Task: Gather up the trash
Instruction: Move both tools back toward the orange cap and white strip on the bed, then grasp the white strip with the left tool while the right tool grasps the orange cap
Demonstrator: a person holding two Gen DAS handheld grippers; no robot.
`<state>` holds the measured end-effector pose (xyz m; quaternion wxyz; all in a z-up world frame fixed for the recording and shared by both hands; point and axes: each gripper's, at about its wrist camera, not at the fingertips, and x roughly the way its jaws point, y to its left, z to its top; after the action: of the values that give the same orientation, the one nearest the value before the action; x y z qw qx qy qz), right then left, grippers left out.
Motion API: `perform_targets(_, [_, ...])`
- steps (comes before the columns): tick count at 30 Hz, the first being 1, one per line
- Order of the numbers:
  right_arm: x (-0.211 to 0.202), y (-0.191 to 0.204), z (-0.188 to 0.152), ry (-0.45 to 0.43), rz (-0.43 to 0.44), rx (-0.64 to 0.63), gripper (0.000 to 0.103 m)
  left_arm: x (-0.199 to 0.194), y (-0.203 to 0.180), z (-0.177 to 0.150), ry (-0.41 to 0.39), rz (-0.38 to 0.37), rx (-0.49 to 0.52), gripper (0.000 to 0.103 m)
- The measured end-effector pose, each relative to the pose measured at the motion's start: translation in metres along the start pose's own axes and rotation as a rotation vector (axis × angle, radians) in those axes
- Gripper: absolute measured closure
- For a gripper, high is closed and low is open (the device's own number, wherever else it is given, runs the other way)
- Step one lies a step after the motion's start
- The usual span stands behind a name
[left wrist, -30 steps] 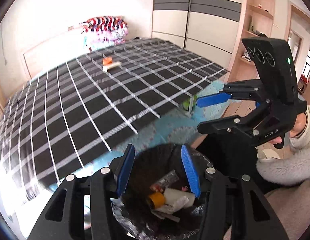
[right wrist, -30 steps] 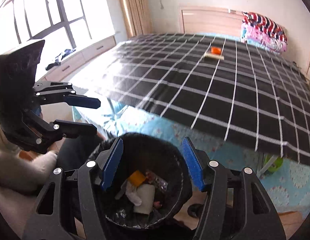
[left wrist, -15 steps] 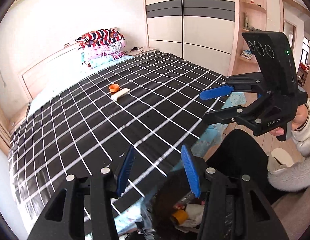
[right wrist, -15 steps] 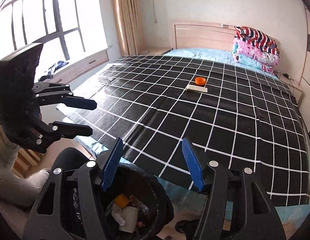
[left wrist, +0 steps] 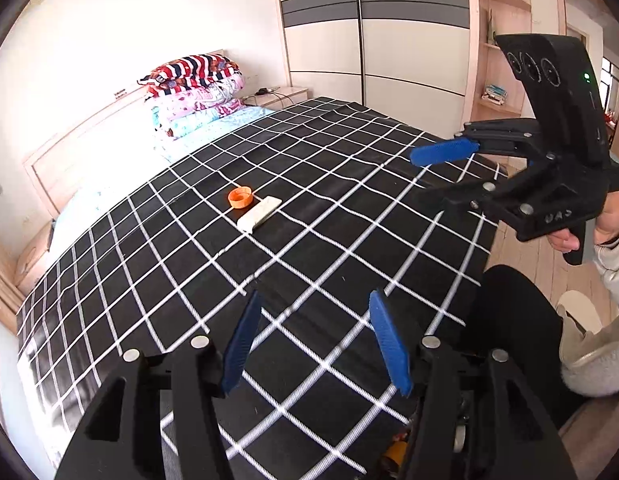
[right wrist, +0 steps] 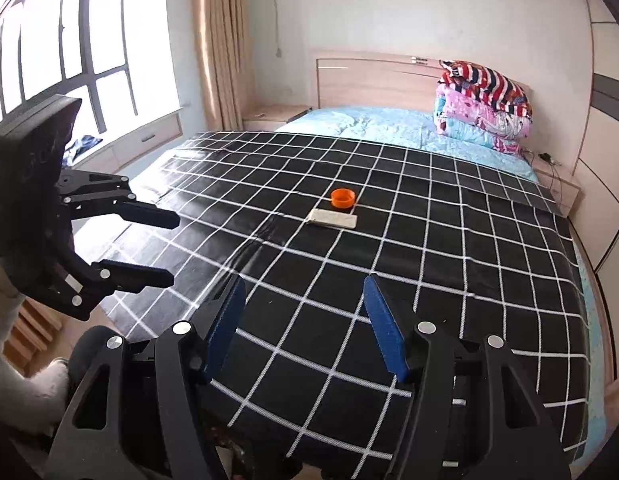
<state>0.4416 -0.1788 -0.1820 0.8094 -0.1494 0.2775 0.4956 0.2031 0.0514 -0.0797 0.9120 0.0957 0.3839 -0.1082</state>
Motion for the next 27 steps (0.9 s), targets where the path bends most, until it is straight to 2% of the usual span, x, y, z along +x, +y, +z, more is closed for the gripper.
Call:
perform_targets(14, [0.066,-0.049,0.046,0.054,-0.011,0.013,0.042,0.089,0.072,0.037,0.068,-0.03,-0.015,0.049])
perform_targets(27, [0.099,-0.071,0.06,0.107,0.006,0.041,0.042,0.14,0.087,0.053,0.114,-0.071,0.034,0.049])
